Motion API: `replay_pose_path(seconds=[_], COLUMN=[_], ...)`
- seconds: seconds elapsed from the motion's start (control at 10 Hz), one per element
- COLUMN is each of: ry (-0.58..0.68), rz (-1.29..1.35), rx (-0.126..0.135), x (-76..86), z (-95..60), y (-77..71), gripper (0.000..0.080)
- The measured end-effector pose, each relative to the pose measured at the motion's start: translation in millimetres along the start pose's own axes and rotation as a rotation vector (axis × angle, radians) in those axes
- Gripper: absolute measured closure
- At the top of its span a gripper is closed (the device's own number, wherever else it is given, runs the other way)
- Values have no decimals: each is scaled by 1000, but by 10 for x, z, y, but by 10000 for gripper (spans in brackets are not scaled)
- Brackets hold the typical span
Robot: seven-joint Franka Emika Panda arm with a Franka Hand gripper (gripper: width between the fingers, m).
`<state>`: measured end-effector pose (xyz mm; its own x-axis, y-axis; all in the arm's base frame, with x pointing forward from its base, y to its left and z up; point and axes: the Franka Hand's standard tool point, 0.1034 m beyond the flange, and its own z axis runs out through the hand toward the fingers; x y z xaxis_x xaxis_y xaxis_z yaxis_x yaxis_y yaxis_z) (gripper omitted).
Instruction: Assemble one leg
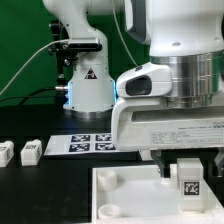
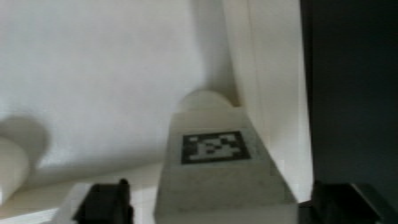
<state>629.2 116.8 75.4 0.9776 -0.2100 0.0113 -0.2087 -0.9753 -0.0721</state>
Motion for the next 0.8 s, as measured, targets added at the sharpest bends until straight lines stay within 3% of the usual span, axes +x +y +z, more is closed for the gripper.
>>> replay_pose_path(seconds=[0.1, 0.2, 0.3, 0.5, 0.8], ry=[0, -1, -2, -5, -9], rz=[44, 152, 267, 441, 1108], rx=[0, 2, 3, 9, 13], x=[-3, -4, -4, 1, 10], z=[1, 2, 3, 4, 17], y=[-7, -9, -8, -6, -11], gripper=[451, 451, 508, 508, 508])
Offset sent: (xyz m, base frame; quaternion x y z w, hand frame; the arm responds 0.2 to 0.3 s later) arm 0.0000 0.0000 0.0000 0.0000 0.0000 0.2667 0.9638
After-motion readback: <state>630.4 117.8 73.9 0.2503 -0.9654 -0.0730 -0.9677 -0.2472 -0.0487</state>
